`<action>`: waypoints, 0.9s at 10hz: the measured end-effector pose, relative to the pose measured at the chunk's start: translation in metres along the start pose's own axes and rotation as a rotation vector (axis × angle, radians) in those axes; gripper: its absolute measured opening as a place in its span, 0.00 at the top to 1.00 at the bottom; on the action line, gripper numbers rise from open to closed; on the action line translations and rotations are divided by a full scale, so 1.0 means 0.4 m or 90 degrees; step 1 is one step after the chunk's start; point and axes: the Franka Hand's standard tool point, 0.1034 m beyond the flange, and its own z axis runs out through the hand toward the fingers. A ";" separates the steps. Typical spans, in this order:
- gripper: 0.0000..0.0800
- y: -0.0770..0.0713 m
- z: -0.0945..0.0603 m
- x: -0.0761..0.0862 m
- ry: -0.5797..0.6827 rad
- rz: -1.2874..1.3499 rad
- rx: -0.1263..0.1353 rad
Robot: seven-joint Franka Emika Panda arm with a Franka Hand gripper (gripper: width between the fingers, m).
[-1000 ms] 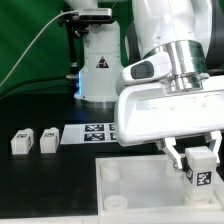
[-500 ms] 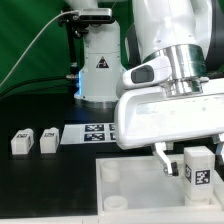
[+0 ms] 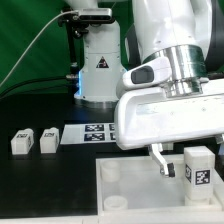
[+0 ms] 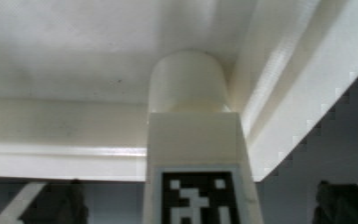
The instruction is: Assemble one leg
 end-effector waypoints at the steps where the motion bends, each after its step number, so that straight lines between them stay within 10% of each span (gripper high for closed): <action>1: 0.19 -0.001 0.000 0.000 -0.002 0.001 0.000; 6: 0.19 0.006 -0.047 0.083 -0.062 0.005 0.012; 9: 0.19 -0.001 -0.026 0.070 -0.257 0.020 0.045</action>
Offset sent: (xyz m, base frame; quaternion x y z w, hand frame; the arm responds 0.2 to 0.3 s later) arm 0.0177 -0.0109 0.0360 -0.0086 -0.0433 -0.0103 0.9990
